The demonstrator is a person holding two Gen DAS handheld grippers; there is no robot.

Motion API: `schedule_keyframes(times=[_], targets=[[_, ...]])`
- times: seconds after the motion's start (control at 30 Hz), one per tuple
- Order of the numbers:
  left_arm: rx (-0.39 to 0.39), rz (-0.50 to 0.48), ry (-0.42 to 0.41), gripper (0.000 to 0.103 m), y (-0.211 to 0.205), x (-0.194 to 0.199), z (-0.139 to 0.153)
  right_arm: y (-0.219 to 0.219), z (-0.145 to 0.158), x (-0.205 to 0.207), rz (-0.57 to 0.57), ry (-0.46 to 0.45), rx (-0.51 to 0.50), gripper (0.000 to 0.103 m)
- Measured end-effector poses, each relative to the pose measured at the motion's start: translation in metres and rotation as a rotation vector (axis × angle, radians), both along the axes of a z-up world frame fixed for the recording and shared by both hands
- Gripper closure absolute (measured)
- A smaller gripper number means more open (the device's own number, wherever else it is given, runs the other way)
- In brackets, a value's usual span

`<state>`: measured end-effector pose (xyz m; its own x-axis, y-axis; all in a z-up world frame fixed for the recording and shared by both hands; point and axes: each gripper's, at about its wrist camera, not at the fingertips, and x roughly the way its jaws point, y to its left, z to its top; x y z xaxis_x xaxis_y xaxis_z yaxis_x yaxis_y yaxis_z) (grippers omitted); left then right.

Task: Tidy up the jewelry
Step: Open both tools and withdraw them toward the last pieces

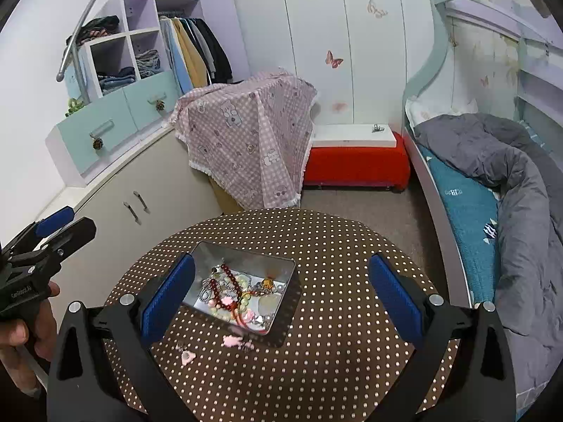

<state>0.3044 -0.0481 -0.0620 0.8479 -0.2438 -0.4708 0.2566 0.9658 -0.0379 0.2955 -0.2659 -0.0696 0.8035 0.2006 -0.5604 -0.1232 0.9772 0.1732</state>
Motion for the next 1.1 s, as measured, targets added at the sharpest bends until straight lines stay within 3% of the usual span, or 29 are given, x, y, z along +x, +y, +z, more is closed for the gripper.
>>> schedule_keyframes(times=[0.4,0.63,0.83,1.1], targets=[[-0.024,0.023,-0.066,0.006,0.021,-0.053,0.01,0.006,0.024,-0.053,-0.005,-0.089,0.006,0.008],[-0.023,0.005,-0.086,0.006,0.02,-0.079,0.007,0.013,0.023,-0.076,-0.002,-0.125,0.002,0.008],[-0.012,0.007,-0.068,0.006,0.018,-0.09,-0.011,0.015,0.011,-0.09,-0.001,-0.118,0.0,0.008],[-0.01,-0.002,0.029,0.006,0.016,-0.093,-0.058,0.014,-0.018,-0.096,-0.011,-0.068,-0.006,0.008]])
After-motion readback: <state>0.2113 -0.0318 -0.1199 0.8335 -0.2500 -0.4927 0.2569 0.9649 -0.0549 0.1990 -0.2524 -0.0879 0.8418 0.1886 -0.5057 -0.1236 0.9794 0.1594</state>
